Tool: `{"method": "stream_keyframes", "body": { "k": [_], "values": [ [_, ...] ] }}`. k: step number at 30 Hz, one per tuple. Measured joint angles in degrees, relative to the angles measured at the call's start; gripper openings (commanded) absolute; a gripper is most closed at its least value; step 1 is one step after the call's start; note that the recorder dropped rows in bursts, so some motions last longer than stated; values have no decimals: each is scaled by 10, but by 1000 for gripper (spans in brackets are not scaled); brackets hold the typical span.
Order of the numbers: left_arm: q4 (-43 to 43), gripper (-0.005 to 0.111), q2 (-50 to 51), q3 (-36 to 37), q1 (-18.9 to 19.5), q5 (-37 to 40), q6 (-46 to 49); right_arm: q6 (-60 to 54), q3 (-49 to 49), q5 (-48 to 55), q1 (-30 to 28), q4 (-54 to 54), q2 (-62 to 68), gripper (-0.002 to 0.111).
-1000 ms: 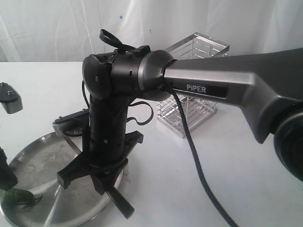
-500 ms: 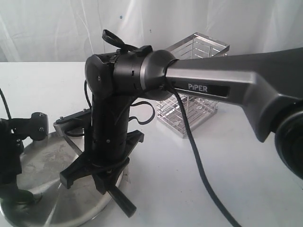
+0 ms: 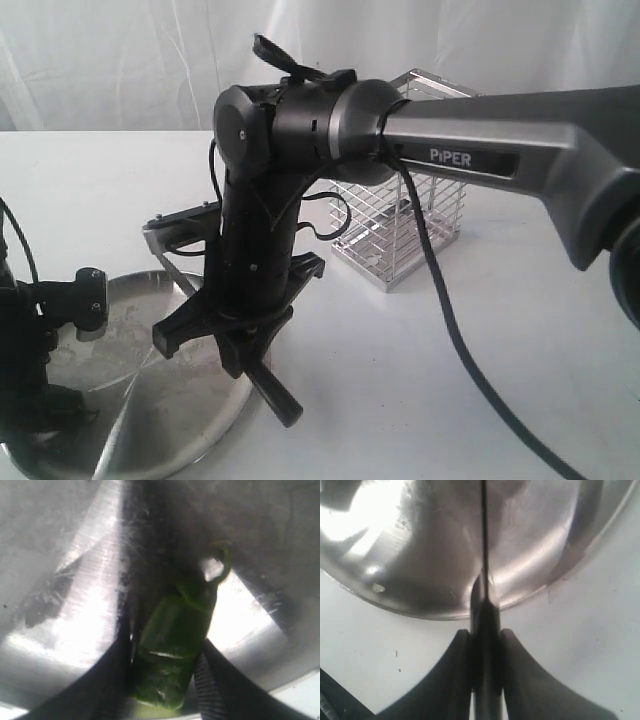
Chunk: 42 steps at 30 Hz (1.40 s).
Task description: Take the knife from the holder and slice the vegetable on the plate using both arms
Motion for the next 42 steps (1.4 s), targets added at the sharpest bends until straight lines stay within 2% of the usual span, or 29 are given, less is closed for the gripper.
{"method": "stream_keyframes", "body": {
  "k": [2,5,15,17,20,22,24,26,36,42],
  "values": [
    [-4,9,-1,-1,0,1,-22,0,0,0,-6,0,-2,3],
    [-38,0,-2,-4,0,2,-45,0,0,0,-8,0,-4,3],
    [-197,0,-23,-36,-1,35,-56,-3,0,0,-8,9,-4,3],
    [-207,5,-23,-36,-1,39,-68,-3,0,0,-8,9,-4,3],
    [-212,25,-20,-36,-1,40,-91,-3,0,0,-8,9,-4,3],
    [-213,42,-14,-36,-1,40,-104,-3,0,0,-8,10,-4,3],
    [-213,54,-8,-36,-1,40,-124,-3,0,0,-8,11,-4,3],
    [-213,60,-2,-36,-1,34,-154,-3,0,0,-8,11,-4,3],
    [-213,61,-1,-36,-1,29,-201,-3,29,0,-8,10,0,3],
    [-168,61,-58,-36,-1,36,-237,-1,51,1,-8,23,3,3]
  ]
}}
